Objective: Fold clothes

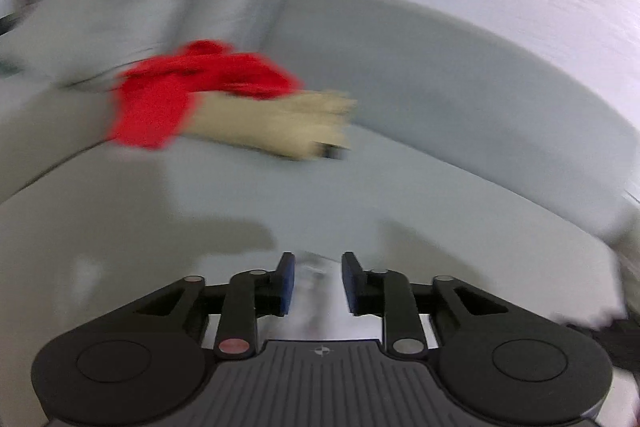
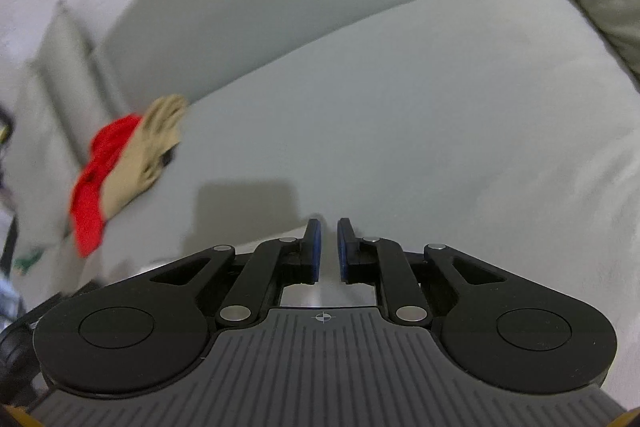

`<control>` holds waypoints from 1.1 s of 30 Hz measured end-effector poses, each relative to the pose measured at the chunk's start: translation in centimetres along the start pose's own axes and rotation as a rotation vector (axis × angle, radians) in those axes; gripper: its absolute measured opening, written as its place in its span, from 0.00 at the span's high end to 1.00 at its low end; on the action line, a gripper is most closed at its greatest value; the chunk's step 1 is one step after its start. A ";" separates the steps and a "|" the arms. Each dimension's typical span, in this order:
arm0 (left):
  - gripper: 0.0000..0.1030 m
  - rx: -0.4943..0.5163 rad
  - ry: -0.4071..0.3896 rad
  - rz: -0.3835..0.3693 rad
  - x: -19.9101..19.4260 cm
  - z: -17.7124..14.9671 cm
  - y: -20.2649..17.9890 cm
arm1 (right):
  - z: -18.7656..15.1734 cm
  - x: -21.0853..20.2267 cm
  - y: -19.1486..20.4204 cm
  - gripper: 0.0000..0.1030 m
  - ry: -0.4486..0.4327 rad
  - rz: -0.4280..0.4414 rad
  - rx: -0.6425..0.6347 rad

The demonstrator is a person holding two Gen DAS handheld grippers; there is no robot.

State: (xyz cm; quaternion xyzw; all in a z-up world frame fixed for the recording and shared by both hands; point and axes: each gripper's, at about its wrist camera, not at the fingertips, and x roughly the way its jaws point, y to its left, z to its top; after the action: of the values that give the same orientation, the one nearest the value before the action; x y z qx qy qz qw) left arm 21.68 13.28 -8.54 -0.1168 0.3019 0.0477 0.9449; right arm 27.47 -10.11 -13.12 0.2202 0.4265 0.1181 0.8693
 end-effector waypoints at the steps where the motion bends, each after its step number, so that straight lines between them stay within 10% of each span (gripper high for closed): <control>1: 0.74 0.036 0.016 -0.037 0.4 -0.3 -0.6 | -0.5 -0.7 0.3 0.85 0.010 0.022 -0.023; 6: 0.73 0.076 0.126 -0.085 1.3 -1.6 -2.5 | -2.8 0.0 2.5 0.85 0.125 0.124 -0.085; 11: 0.86 0.119 0.145 0.114 1.5 -2.0 -1.4 | -4.0 0.9 2.7 0.94 0.135 0.069 -0.235; 17: 0.80 0.104 0.008 0.405 -0.8 -2.2 1.0 | -3.6 -1.3 1.0 0.89 0.030 -0.212 -0.303; 23: 0.68 0.007 0.044 0.280 -7.4 -2.8 1.5 | -4.8 -7.1 1.6 0.82 -0.062 -0.165 -0.315; 25: 0.68 0.028 0.081 0.213 -10.0 -3.7 0.8 | -5.9 -10.2 1.6 0.65 -0.105 -0.127 -0.322; 33: 0.58 0.211 0.072 0.129 -14.2 -9.4 -4.1 | -12.2 -15.4 4.3 0.64 -0.020 0.010 -0.435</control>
State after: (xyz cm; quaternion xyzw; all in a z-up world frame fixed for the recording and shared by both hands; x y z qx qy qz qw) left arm 5.53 6.66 -6.94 0.0011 0.3457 0.0720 0.9356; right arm 8.35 -9.01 -6.97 0.0307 0.3811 0.2092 0.9000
